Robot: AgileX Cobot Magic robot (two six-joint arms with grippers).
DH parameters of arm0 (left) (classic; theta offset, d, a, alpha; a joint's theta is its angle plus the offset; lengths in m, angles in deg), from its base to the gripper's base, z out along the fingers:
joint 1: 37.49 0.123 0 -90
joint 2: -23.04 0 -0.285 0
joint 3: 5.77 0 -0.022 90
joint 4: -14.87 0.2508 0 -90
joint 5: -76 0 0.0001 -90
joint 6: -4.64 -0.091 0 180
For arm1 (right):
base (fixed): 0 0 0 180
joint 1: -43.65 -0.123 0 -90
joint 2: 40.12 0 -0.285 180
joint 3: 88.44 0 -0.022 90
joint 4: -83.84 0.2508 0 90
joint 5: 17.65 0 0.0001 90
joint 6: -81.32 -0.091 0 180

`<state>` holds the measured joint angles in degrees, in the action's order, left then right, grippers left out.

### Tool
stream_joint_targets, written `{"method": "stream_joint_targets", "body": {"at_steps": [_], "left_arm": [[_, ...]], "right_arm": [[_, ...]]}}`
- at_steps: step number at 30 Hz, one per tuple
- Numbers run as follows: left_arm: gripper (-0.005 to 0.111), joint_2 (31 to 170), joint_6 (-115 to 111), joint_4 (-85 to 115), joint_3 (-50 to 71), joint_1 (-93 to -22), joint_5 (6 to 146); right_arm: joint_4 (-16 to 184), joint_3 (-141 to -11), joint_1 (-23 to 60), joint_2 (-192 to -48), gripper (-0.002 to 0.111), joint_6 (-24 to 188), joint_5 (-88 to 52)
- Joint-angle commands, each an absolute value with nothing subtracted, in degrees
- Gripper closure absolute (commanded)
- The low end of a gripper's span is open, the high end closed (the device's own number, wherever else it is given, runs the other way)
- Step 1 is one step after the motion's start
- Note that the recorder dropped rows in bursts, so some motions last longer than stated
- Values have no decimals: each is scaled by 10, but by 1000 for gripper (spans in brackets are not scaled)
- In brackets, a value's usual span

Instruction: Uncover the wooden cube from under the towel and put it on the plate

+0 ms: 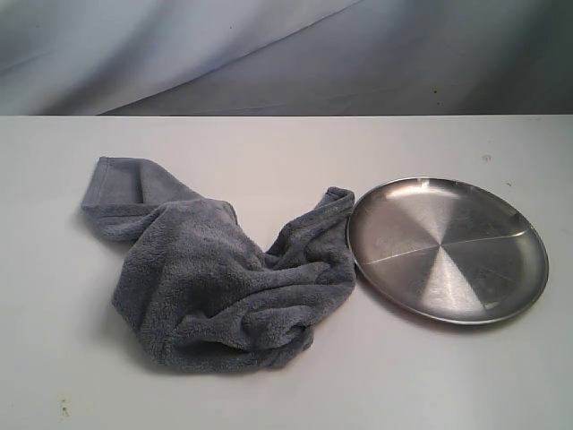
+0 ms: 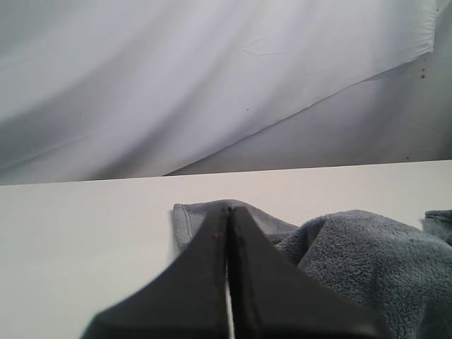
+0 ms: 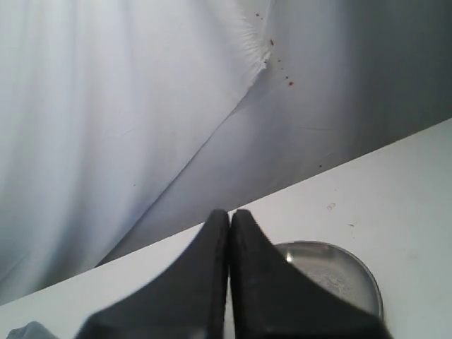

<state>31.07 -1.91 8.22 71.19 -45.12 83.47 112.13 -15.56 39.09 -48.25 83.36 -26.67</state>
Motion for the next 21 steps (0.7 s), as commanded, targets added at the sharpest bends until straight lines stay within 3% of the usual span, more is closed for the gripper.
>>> {"method": "stream_joint_targets", "body": {"at_steps": [1, 21], "left_arm": [[107, 308, -18, 81, 714, -454, 835], [107, 308, -18, 81, 714, -454, 835]], "right_arm": [[1123, -216, 390, -485, 108, 860, -332], [1184, -505, 390, -872, 108, 1031, -613]]}}
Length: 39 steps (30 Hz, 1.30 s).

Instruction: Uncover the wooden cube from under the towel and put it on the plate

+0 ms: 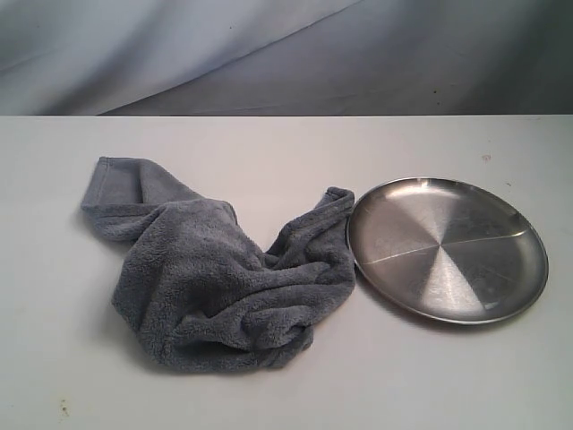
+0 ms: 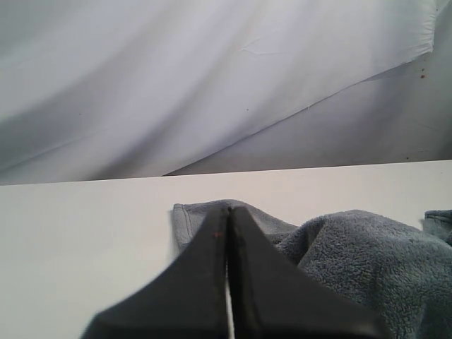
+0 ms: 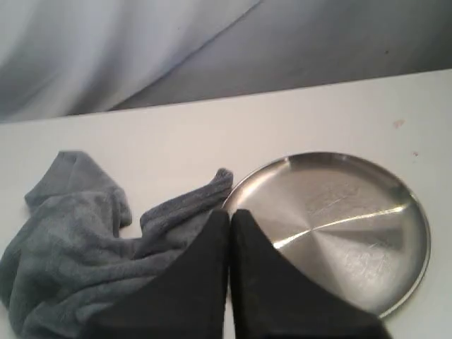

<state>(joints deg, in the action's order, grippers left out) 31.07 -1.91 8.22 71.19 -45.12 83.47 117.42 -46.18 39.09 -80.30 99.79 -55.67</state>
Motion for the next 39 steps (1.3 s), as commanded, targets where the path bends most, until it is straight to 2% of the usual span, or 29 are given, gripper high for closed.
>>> {"method": "stream_joint_targets", "body": {"at_steps": [1, 9, 18, 24, 30, 39], "left_arm": [[107, 308, -18, 81, 714, -454, 835], [107, 308, -18, 81, 714, -454, 835], [107, 308, -18, 81, 714, -454, 835], [107, 308, -18, 81, 714, -454, 835], [107, 308, -18, 81, 714, -454, 835], [107, 308, -18, 81, 714, -454, 835]], "right_arm": [[1184, -517, 390, -893, 108, 1034, -626], [1151, -596, 312, -1021, 108, 1015, -650], [946, -700, 163, -1165, 108, 846, -666], [931, -764, 93, -1265, 108, 813, -689], [899, -830, 40, -1355, 108, 781, -709], [873, -941, 8, -1476, 108, 759, -777]]}}
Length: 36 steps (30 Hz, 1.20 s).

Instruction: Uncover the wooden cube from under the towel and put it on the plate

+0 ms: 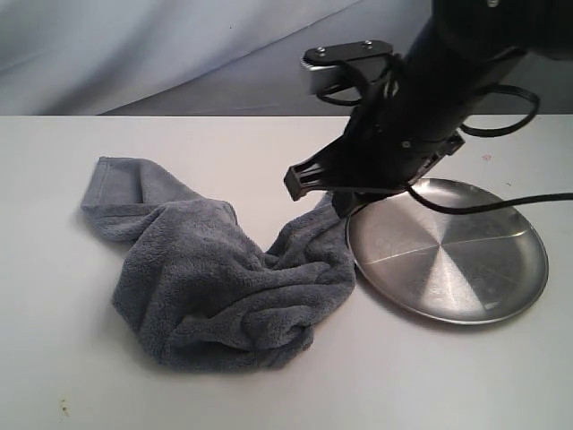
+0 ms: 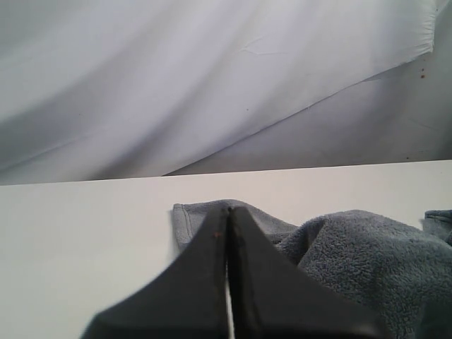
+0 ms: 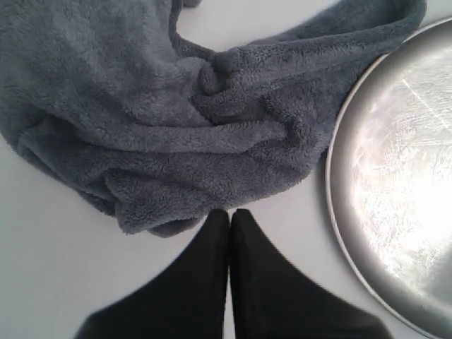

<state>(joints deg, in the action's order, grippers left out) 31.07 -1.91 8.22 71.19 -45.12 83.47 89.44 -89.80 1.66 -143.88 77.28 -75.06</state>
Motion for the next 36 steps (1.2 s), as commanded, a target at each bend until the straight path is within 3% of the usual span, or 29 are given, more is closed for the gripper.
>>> {"method": "stream_joint_targets", "body": {"at_steps": [1, 17, 36], "left_arm": [[107, 308, -18, 81, 714, -454, 835], [107, 308, -18, 81, 714, -454, 835], [107, 308, -18, 81, 714, -454, 835]], "right_arm": [[872, -949, 8, -1487, 108, 759, -783], [845, -1010, 8, -1600, 108, 751, -849], [790, -1013, 15, -1609, 108, 731, -862]]}}
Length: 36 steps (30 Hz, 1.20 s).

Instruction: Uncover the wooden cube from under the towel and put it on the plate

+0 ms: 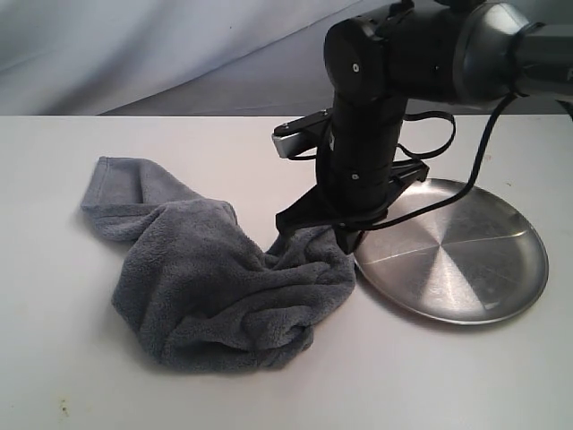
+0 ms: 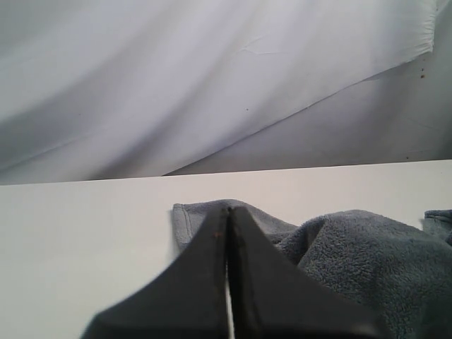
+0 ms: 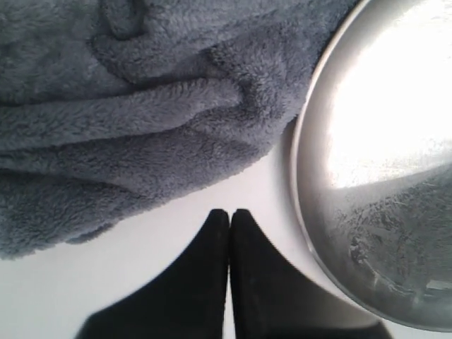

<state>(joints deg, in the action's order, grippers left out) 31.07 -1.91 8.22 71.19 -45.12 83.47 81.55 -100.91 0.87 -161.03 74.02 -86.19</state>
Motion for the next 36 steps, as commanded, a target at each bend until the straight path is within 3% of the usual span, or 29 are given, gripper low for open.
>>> {"method": "stream_joint_targets", "body": {"at_steps": [1, 8, 23, 36], "left_arm": [[107, 308, -18, 81, 714, -454, 835], [107, 308, -18, 81, 714, -454, 835], [107, 308, -18, 81, 714, -454, 835], [107, 308, -18, 81, 714, -454, 835]], "right_arm": [[790, -1013, 19, -1610, 108, 731, -862], [791, -1039, 49, -1635, 108, 731, -874], [871, -1334, 49, -1799, 108, 733, -876], [884, -1421, -48, -1821, 108, 797, -876]]}}
